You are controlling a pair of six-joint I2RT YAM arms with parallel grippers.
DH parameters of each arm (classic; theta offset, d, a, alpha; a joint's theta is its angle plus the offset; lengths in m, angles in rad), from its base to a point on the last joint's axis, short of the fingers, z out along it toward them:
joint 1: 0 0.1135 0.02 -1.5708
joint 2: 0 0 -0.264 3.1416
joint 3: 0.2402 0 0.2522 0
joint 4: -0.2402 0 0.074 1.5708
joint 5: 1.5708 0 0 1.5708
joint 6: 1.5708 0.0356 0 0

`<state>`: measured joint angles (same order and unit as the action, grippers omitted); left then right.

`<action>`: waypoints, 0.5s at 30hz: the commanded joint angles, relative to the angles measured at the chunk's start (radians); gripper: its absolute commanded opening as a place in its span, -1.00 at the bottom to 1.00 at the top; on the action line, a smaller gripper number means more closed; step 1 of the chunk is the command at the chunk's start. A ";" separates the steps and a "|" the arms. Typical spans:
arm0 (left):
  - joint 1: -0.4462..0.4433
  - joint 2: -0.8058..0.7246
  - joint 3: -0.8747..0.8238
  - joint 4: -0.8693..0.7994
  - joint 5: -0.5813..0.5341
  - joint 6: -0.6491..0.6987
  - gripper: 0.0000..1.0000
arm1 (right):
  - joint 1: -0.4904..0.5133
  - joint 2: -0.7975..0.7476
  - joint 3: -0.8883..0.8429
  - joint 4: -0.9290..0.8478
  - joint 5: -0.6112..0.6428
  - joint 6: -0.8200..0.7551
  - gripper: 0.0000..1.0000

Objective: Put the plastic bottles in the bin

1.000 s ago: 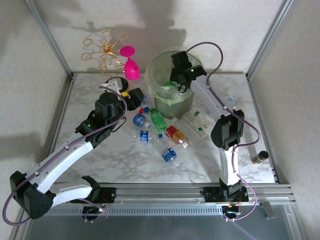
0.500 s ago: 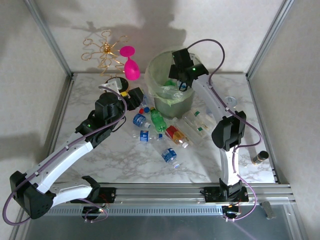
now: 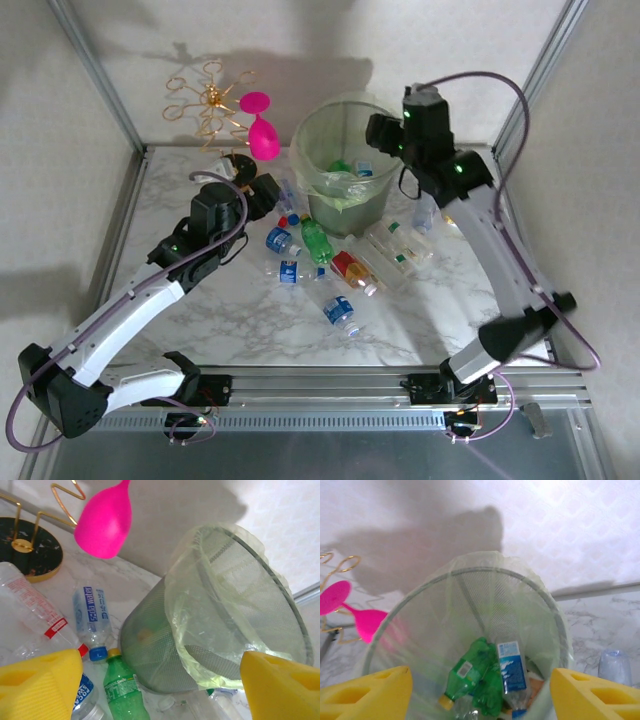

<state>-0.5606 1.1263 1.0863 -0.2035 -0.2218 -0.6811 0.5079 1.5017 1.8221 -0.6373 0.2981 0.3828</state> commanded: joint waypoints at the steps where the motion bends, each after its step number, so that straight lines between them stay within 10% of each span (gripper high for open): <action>1: 0.037 0.033 0.050 -0.075 0.006 -0.043 0.63 | 0.004 -0.076 -0.106 0.073 -0.071 -0.053 0.42; 15: 0.147 0.394 0.202 -0.054 0.153 -0.032 0.35 | 0.003 -0.302 -0.289 0.107 -0.216 -0.006 0.37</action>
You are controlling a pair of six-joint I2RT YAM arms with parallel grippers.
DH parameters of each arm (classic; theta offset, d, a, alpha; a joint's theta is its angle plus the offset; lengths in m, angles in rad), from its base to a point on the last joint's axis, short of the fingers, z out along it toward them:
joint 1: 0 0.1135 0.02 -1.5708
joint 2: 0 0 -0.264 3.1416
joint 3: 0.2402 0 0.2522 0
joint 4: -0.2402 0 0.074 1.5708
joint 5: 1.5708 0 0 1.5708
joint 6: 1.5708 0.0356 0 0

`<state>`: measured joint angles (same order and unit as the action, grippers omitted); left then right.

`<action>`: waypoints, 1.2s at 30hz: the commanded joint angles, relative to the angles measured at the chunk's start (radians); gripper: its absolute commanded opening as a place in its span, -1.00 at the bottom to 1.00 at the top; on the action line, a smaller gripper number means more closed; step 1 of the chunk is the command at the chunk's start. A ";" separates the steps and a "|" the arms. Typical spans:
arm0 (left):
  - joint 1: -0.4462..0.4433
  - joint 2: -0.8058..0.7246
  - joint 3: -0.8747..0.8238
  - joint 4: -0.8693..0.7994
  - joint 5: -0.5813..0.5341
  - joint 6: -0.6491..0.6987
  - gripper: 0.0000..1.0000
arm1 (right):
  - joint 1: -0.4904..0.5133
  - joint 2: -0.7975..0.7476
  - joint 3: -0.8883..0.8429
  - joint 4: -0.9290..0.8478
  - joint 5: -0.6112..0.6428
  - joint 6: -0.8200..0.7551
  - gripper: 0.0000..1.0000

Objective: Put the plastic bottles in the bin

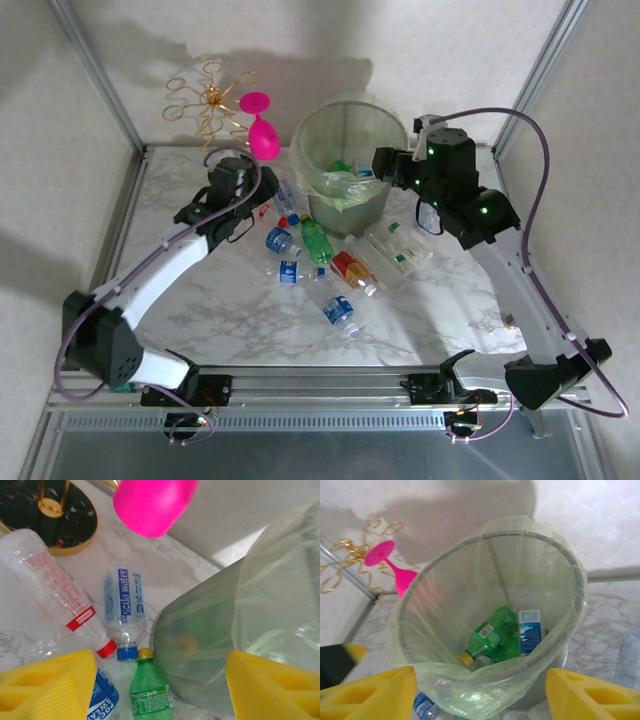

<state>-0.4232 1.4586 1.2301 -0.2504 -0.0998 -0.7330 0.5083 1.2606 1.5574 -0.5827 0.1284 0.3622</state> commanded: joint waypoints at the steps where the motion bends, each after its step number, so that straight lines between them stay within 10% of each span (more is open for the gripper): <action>1: 0.010 0.097 0.075 -0.003 0.020 0.030 0.35 | 0.004 -0.075 -0.038 0.056 -0.050 0.016 0.37; 36: 0.020 0.742 0.461 -0.030 -0.137 0.108 0.51 | 0.003 -0.206 -0.149 0.113 -0.102 0.033 0.40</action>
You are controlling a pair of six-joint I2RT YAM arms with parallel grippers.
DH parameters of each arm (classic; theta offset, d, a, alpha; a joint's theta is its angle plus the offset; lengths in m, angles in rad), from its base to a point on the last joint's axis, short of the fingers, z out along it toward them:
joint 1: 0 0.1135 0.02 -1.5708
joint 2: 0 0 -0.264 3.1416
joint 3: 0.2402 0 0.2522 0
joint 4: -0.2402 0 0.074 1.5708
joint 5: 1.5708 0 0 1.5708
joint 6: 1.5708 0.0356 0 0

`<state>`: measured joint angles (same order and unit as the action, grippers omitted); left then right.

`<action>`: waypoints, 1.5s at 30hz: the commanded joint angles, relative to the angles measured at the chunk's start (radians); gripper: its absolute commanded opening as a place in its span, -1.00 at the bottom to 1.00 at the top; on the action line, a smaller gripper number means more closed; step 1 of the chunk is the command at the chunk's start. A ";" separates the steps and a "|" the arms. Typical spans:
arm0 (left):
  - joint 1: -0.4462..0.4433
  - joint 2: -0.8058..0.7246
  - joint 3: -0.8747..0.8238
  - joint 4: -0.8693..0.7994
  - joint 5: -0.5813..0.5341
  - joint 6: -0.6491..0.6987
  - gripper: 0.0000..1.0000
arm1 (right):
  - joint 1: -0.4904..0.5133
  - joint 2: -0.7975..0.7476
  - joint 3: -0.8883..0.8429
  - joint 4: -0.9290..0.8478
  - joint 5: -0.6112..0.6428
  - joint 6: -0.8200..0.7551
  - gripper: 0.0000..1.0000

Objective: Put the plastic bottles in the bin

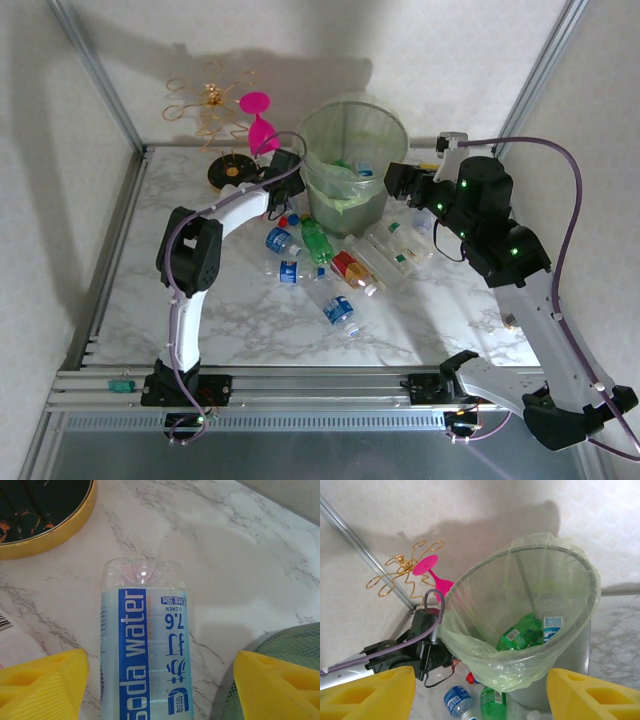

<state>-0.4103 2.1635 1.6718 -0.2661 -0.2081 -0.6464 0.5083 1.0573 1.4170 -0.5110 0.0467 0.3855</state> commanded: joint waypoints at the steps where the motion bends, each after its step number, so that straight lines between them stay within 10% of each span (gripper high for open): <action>1: 0.007 0.044 0.018 -0.013 -0.028 0.022 0.51 | 0.004 -0.003 -0.009 0.043 -0.021 0.010 0.40; 45: 0.019 -0.131 -0.121 0.027 -0.036 -0.005 -0.01 | 0.004 -0.050 0.010 0.026 -0.028 0.037 0.38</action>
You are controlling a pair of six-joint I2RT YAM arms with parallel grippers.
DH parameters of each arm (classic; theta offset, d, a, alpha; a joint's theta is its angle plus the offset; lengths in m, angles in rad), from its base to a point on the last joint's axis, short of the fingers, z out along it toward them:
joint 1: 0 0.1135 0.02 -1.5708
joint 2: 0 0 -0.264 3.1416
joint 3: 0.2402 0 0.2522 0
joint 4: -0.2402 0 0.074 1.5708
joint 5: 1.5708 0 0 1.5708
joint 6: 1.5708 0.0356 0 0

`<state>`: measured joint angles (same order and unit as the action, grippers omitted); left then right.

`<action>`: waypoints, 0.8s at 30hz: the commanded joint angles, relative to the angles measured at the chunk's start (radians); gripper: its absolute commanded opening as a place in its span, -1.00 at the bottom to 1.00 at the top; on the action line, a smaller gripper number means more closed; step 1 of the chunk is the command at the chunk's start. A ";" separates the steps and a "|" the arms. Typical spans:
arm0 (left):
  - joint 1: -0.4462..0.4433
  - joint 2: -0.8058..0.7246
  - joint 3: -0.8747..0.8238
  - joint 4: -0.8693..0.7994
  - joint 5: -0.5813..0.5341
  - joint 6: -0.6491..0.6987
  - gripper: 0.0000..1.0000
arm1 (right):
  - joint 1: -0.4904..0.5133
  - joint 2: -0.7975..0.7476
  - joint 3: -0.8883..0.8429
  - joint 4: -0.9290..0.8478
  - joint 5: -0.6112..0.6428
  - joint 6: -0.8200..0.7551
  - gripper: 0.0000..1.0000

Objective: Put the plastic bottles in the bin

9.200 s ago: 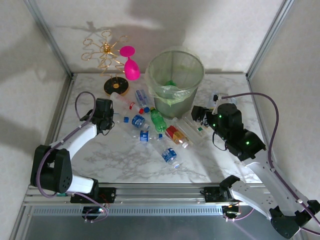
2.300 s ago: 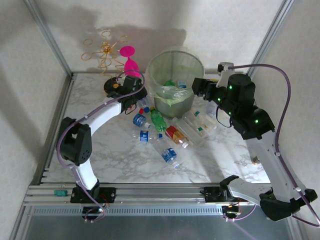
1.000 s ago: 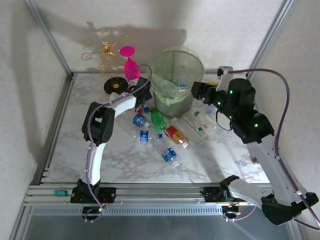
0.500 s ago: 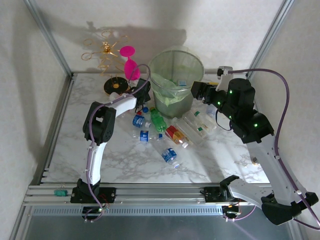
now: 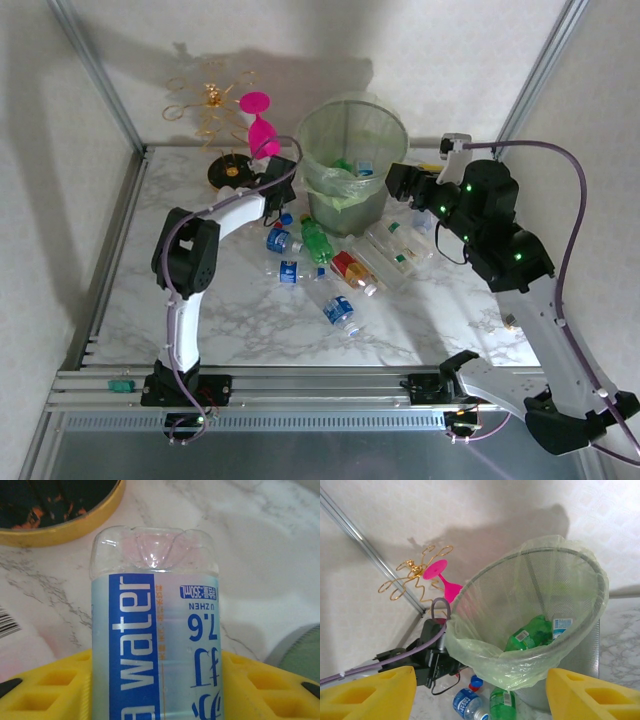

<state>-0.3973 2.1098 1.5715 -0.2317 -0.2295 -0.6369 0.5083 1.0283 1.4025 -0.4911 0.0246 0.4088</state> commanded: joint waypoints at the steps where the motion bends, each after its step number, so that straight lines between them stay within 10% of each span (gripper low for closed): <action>1: 0.006 -0.092 -0.028 -0.005 -0.011 -0.017 -0.01 | 0.005 -0.023 0.024 0.005 -0.007 0.014 0.38; 24: 0.006 -0.672 -0.403 0.004 0.164 -0.126 -0.06 | 0.004 -0.038 -0.070 0.073 -0.109 0.045 0.38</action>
<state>-0.3973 1.5192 1.1999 -0.2169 -0.1310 -0.7605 0.5083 0.9916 1.3491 -0.4610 -0.0402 0.4377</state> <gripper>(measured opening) 0.501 0.693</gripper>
